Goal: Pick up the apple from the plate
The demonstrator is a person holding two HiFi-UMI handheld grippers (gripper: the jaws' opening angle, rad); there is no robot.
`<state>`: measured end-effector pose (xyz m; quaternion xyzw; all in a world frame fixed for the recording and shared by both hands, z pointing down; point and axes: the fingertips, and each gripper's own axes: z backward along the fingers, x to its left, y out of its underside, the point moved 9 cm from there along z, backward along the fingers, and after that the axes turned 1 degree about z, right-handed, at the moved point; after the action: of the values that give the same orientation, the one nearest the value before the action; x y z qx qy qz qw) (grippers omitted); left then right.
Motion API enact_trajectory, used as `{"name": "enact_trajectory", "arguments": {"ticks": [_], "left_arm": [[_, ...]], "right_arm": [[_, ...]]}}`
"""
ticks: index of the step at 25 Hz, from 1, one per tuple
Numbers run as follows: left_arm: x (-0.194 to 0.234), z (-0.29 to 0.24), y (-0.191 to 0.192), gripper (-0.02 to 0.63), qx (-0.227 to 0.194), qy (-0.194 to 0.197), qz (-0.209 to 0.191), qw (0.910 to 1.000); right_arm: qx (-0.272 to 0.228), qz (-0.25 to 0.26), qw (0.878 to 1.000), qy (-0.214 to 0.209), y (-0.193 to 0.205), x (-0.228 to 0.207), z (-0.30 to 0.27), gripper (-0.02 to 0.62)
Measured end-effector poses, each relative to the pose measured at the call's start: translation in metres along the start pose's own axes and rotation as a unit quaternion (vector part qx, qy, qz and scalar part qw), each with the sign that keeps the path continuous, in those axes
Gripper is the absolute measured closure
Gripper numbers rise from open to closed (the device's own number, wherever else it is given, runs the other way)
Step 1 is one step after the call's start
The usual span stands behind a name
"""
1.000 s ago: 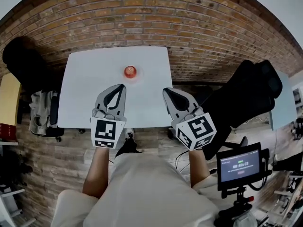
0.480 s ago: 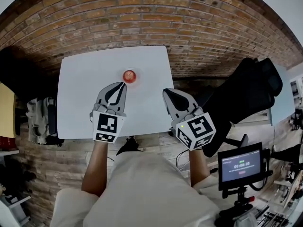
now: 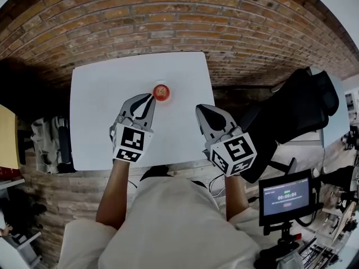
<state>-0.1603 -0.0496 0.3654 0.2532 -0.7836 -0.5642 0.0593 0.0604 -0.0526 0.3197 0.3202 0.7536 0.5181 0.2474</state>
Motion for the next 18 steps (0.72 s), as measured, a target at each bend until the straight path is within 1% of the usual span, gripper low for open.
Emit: {"name": "enact_trajectory", "arguments": {"ticks": [7,12,18], "left_arm": [[0.023,-0.020,0.016,0.597,0.015,0.015,0.005,0.9998],[0.031,-0.038,0.026,0.595,0.026,0.046,0.008,0.9986],[0.040,-0.054,0.035,0.586,0.032,0.060,0.009,0.9977]], "right_arm": [[0.025,-0.014,1.000,0.011,0.006,0.002,-0.025,0.594],[0.039,-0.022,0.999,0.022,0.010,-0.003,-0.038,0.594],[0.053,-0.031,0.998,0.032,0.016,-0.006,-0.050,0.594]]}}
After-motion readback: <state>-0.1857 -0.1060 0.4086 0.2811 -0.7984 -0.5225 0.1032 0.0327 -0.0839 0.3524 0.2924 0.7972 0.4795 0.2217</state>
